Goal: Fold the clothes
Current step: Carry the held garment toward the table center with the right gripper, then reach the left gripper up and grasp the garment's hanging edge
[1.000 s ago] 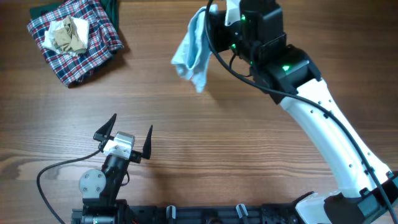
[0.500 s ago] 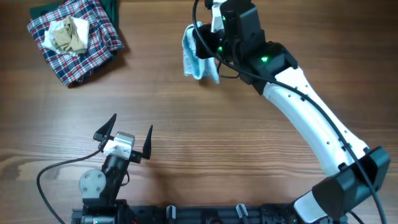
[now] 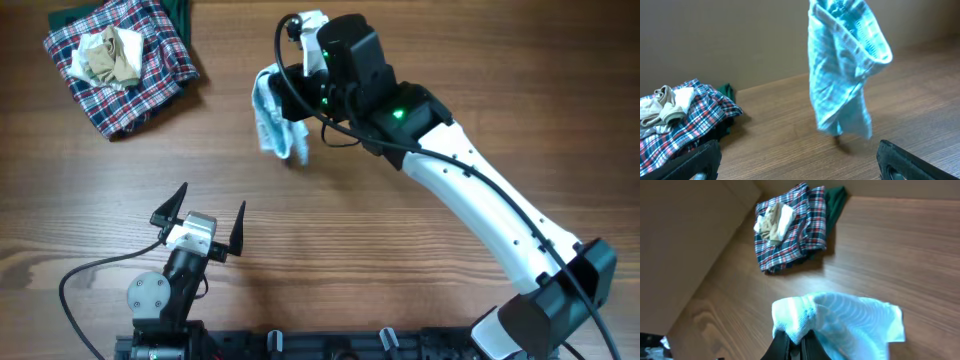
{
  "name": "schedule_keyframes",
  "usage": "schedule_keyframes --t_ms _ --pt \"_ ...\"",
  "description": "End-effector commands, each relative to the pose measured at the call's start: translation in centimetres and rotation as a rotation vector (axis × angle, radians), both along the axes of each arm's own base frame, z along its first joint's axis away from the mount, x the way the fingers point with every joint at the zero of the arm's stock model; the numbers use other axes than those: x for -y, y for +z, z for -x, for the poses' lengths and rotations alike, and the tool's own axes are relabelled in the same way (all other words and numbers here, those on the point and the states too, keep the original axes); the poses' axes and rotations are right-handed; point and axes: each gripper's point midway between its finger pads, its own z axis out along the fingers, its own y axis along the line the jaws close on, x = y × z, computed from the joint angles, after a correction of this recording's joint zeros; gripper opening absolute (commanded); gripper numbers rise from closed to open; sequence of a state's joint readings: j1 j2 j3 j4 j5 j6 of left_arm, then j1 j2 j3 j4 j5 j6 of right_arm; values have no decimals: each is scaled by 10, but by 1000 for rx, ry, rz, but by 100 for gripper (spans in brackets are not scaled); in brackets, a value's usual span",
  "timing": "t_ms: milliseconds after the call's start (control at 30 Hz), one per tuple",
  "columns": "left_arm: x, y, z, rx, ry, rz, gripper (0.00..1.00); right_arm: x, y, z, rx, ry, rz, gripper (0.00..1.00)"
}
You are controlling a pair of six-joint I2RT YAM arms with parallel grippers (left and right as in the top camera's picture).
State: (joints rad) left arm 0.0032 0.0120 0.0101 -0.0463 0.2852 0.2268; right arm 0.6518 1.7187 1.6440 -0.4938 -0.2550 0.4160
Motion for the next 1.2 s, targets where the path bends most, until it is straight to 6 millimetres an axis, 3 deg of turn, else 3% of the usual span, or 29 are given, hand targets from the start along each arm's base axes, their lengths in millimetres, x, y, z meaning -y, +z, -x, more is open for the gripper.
schedule_keyframes --t_ms 0,300,733,800,833,933,1167 --pt "-2 -1 0 2 9 -2 100 -5 7 1 -12 1 -34 4" --pt "-2 -1 0 2 9 -2 100 5 -4 -6 -28 -73 12 4" --pt "-2 -1 0 3 9 -3 100 12 -18 1 -85 -79 57 4" --pt "2 18 1 77 -16 12 100 12 -18 1 -85 -79 57 4" --pt "22 34 9 142 -138 26 100 12 -18 1 -85 -80 57 4" --pt "49 52 27 216 -322 29 100 14 -19 -1 -80 -91 64 4" --pt "59 76 35 87 -399 148 100 20 -18 -8 -62 -128 72 4"
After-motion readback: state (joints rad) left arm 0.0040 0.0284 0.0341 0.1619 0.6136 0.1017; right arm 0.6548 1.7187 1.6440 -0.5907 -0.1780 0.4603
